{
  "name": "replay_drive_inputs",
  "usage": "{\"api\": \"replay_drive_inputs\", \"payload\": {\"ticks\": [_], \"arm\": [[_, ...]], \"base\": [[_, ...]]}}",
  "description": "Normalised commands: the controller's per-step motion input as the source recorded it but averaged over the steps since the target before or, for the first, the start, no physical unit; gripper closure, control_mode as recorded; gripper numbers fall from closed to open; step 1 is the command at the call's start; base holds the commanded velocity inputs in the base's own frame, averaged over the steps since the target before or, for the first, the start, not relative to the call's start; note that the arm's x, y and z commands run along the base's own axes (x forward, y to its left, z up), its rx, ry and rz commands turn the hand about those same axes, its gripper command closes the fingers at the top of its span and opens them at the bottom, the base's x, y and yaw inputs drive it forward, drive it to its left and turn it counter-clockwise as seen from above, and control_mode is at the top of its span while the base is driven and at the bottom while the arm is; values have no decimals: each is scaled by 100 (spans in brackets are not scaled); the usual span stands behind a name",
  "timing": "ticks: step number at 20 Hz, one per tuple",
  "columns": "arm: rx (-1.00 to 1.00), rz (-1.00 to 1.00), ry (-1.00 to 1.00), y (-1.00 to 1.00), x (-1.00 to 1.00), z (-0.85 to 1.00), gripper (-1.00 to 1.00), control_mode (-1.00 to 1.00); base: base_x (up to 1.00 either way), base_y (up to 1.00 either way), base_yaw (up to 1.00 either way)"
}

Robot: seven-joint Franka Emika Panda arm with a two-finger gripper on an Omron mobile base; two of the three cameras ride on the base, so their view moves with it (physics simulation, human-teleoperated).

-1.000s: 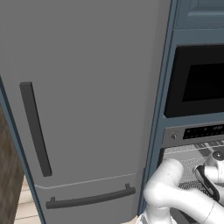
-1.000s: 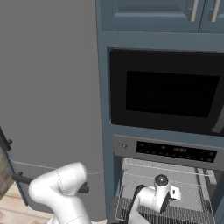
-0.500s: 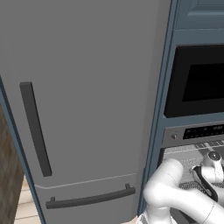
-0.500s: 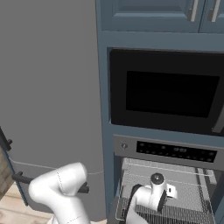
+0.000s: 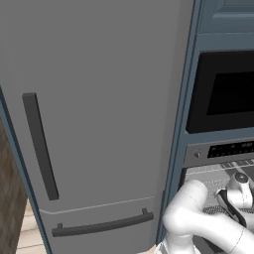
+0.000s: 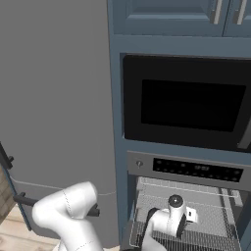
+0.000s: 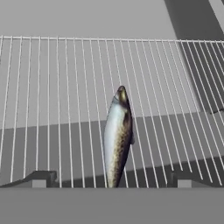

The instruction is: Take the fish from the oven and place it on the plate on the counter.

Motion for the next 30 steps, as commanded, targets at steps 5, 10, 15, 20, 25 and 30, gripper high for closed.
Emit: {"api": "replay_drive_inputs", "payload": {"ticks": [5,10,15,20,25,30], "arm": [[0,0,0,-1,4,-15,-100,-100],[0,0,0,-6,19,-14,-100,-100],[0,0,0,-7,19,-13,-100,-100],[0,0,0,-3,23,-12,-100,-100],[0,0,0,0,23,-19,-100,-100],[0,0,0,0,5,-23,-100,-100]], "base": [[0,0,0],[0,0,0],[0,0,0],[0,0,0],[0,0,0],[0,0,0]]}}
